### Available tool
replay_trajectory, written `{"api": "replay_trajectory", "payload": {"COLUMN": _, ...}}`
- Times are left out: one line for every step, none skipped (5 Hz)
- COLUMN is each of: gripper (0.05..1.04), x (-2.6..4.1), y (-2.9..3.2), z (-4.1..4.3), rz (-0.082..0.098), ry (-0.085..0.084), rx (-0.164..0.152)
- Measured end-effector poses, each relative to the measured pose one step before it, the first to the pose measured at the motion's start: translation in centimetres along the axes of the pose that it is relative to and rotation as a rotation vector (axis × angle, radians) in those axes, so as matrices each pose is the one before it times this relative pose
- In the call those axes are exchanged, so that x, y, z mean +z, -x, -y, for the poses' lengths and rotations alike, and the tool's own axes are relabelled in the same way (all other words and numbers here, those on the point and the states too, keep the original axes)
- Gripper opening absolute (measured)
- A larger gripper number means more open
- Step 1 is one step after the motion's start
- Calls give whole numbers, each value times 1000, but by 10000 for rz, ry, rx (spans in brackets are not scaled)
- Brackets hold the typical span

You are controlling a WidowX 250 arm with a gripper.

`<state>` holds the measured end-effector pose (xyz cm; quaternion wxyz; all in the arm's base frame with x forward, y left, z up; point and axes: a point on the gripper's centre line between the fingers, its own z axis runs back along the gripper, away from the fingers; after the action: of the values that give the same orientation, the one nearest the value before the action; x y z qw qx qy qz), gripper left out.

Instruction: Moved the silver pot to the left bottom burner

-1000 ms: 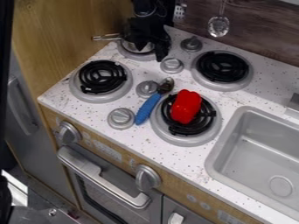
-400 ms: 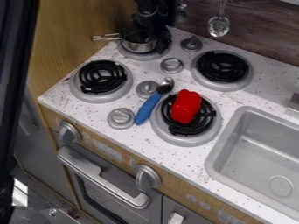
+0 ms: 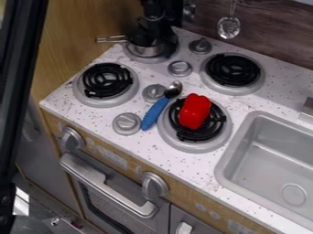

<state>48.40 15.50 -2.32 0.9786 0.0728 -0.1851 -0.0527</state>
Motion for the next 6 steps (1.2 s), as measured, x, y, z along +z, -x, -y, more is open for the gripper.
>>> {"api": "replay_trajectory", "payload": {"gripper": 945, "x": -1502, "y": 1186, "z": 672, "rz": -391, "ry": 255, "rx": 215}}
{"api": "replay_trajectory", "payload": {"gripper": 660, "x": -581, "y": 495, "z": 325, "rz": 67, "ry": 233, "rx": 363}}
{"api": "replay_trajectory", "payload": {"gripper": 364, "x": -90, "y": 168, "z": -305, "rz": 10, "ry": -98, "rx": -38}}
{"api": "replay_trajectory", "payload": {"gripper": 148, "x": -8, "y": -95, "z": 137, "rz": 97, "ry": 72, "rx": 56}}
{"api": "replay_trajectory", "payload": {"gripper": 84, "x": 1010, "y": 144, "z": 513, "rz": 178, "ry": 197, "rx": -252}}
{"api": "replay_trajectory", "payload": {"gripper": 72, "x": 3045, "y": -24, "z": 744, "rz": 513, "ry": 151, "rx": 239}}
